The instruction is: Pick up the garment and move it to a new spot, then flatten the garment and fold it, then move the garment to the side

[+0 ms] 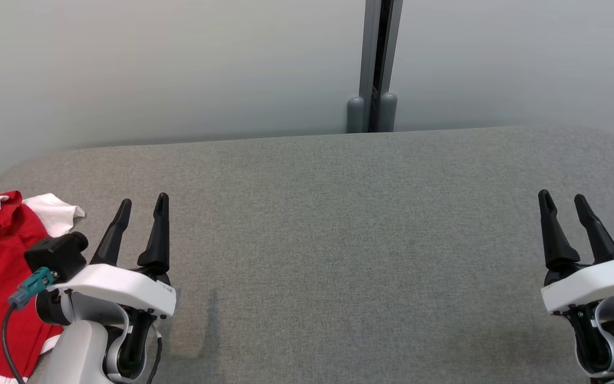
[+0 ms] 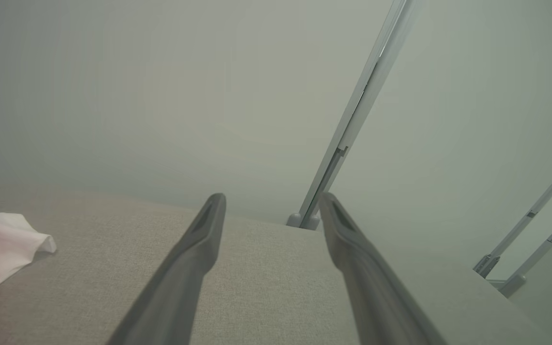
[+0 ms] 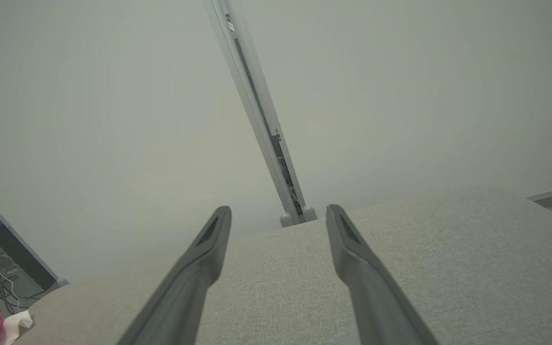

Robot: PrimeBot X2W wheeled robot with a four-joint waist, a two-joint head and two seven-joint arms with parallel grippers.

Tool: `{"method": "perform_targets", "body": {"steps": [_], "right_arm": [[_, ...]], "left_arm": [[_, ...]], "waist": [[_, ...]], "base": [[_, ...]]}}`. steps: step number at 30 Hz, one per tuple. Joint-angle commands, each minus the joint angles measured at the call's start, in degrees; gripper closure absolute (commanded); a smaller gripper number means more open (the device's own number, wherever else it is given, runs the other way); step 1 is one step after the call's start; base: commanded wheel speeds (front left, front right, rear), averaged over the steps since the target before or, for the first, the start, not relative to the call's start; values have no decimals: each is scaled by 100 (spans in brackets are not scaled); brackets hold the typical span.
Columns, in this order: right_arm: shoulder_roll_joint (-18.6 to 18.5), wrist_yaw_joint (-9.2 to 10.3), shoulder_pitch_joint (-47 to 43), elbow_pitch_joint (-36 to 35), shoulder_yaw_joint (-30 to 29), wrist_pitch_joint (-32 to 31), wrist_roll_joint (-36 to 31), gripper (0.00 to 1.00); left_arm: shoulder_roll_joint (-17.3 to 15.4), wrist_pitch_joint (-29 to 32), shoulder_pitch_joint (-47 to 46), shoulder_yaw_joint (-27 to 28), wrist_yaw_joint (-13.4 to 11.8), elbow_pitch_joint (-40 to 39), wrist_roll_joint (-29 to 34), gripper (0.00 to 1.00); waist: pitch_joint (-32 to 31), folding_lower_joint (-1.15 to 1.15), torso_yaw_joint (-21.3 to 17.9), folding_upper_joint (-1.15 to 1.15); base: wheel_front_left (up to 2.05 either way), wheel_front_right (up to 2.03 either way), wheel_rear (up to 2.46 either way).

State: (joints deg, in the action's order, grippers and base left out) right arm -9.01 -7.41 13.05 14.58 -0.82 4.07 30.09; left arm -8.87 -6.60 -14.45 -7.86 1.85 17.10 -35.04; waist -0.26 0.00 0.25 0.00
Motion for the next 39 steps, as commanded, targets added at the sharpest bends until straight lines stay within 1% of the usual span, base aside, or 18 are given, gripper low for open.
{"method": "perform_targets", "body": {"steps": [1, 20, 39], "right_arm": [[-63, -9, 11, -51, 33, 60, -202, 0], [26, -10, -156, 17, 72, 178, -1137, 0], [111, -12, -294, 27, -73, 287, -1637, 0]], "left_arm": [[-80, 2, -18, -21, -54, -57, 162, 0], [-178, -10, 160, -196, -280, -69, 905, 0], [-241, -37, 274, -289, -483, -95, 1405, 0]], "waist": [[4, 0, 1, 0], [25, 0, 12, 0], [24, 0, 29, 0]], "base": [[0, 0, 0], [0, 0, 0], [0, 0, 0]]}}
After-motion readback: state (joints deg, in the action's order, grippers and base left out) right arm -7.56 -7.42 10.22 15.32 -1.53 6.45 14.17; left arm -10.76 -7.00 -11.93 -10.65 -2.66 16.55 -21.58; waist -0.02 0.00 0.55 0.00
